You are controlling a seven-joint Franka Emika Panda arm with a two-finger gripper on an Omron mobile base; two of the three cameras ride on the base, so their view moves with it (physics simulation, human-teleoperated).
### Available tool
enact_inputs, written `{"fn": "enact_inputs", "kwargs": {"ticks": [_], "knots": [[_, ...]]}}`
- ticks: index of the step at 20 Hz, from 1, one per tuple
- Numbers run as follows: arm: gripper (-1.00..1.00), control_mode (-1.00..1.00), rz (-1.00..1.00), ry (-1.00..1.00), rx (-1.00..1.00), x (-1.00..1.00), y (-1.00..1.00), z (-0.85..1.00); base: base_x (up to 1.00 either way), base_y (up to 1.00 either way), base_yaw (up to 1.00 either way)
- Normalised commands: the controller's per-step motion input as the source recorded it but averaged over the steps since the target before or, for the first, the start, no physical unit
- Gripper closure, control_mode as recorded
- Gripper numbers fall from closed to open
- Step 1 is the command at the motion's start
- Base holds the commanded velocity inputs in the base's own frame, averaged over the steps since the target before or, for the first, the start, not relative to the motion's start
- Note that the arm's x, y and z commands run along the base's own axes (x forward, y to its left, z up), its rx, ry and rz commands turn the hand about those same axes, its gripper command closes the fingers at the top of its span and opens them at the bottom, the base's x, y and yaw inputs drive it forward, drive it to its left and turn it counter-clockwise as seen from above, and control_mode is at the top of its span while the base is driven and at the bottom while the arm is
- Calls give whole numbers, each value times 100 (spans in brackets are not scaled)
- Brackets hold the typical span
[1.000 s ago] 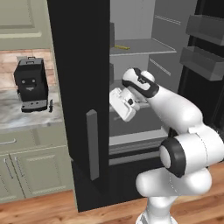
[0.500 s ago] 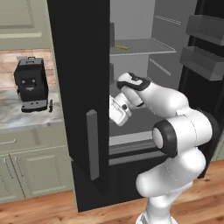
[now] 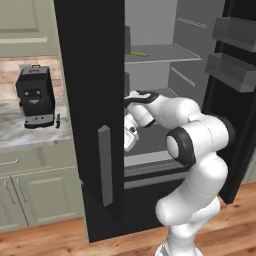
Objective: Retrieve the butter from the fridge and place it on a plate on the dining table. Then retrieve the butter knife by the fridge and place it near the plate.
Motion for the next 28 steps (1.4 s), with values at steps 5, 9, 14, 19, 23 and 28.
{"fn": "enact_inputs", "kwargs": {"ticks": [5, 9, 14, 19, 23, 28], "knots": [[-100, -100, 0, 2, 1, -24, 68, -27, 0, 0, 0], [-100, -100, -2, 0, 0, -29, 73, -13, 0, 0, 0], [-100, -100, -13, 0, 0, -25, 35, -4, 0, 0, 0], [-100, -100, -13, 0, 0, -16, 3, 0, 0, 0, 0], [-100, -100, -15, 3, -2, -4, -9, -2, 0, 0, 0], [-100, -100, -3, 0, -21, 0, -79, -6, 0, 0, 0]]}}
